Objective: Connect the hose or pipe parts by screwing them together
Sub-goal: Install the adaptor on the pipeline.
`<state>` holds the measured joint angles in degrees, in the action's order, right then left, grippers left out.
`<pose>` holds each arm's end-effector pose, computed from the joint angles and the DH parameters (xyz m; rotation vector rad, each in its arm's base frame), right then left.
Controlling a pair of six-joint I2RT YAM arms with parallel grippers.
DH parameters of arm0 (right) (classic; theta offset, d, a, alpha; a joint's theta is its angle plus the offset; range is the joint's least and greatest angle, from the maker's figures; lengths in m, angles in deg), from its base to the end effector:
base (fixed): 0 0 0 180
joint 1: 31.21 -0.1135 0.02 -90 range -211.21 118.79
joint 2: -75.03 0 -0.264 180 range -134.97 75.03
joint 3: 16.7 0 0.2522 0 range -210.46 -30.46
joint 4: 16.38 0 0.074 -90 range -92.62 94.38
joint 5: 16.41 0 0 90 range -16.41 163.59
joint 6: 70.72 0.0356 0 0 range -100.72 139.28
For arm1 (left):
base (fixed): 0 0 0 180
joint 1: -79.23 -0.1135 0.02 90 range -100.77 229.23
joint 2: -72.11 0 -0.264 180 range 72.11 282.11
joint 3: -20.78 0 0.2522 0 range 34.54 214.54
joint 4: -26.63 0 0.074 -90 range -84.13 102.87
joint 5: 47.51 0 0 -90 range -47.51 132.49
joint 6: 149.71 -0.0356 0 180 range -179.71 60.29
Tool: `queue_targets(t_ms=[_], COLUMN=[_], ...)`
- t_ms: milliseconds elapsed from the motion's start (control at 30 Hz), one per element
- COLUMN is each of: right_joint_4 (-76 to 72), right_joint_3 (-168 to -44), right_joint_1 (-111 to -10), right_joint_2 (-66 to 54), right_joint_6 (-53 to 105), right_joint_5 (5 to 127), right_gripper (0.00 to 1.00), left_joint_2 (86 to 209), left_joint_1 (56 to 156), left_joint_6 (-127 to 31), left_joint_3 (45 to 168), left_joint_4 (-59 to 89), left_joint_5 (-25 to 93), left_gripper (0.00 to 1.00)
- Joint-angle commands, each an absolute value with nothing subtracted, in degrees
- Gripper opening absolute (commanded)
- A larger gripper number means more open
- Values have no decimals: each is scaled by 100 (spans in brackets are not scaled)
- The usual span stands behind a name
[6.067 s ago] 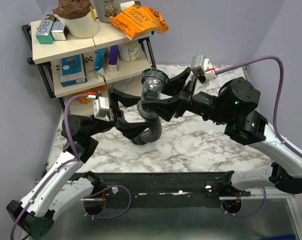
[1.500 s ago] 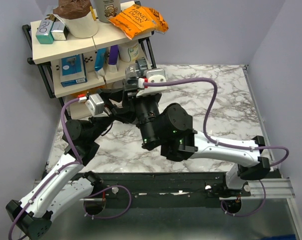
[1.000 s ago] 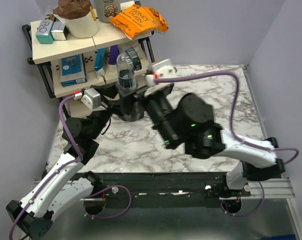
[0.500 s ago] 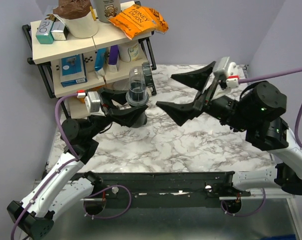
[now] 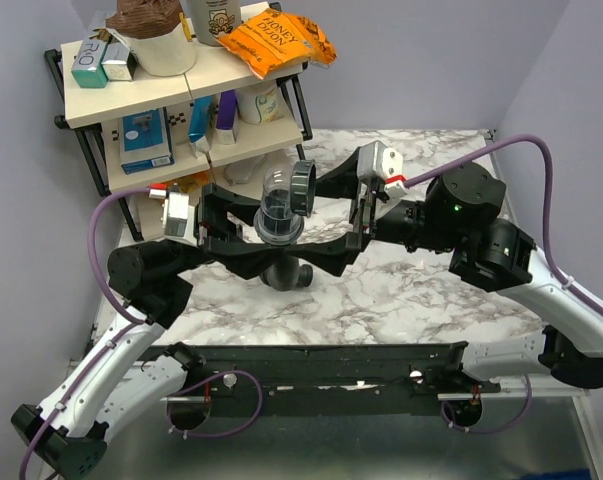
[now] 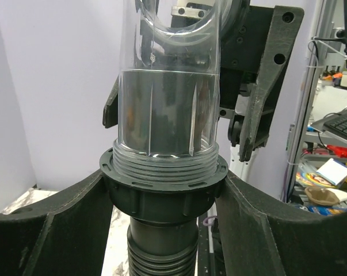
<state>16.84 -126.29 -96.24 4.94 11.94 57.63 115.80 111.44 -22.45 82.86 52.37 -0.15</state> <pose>0.0892 0.2147 0.5340 -1.0973 1.0944 1.0125 0.1059 -0.0952 0.4452 0.7311 0.8663 -1.3893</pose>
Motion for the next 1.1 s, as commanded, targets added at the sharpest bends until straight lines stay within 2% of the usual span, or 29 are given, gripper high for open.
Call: queue_targets(t_ms=[0,267,400,500,533,600,633,733,800,900,1000,1033,1067], right_joint_4=[1084,574,529,407,328,109,46,-60,-103,-174,-218,-218,-218], right_joint_3=[-12512,-12722,-13056,-13074,-12961,-12803,-12680,-12573,-12477,-12398,-12310,-12292,-12283], right_joint_1=[-9519,-9387,-9379,-9379,-9378,-9378,-9370,-9370,-9361,-9370,-9361,-9361,-9361], right_joint_2=[472,103,-205,-319,-294,-180,-153,-48,5,76,93,85,50], right_joint_6=[1242,1514,1646,1761,1822,1875,1919,1919,1919,2095,2244,2331,2393], right_joint_5=[5039,4346,4239,4169,4143,4125,4125,4151,4151,4247,4659,4878,5298], right_gripper=[100,100,92,80,73,67,59,44,43,28,13,1,1], left_joint_2=[11430,11378,11386,11386,11378,11351,11351,11360,11369,11378,11404,11413,11421], left_joint_1=[11131,11140,11140,11148,11140,11148,11140,11148,11140,11148,11148,11140,11148], left_joint_6=[-2104,-2156,-2244,-2306,-2323,-2385,-2385,-2429,-2464,-2499,-2604,-2727,-2797], left_joint_3=[8420,8350,8298,8262,8253,8236,8227,8209,8209,8218,8244,8253,8271], left_joint_4=[5444,5444,5391,5365,5356,5295,5286,5268,5233,5180,5049,4996,4952], left_joint_5=[-190,-128,-58,-5,3,30,39,126,196,302,425,573,653], left_gripper=[0,0,0,0,0,0,0,0,0,0,0,0,0])
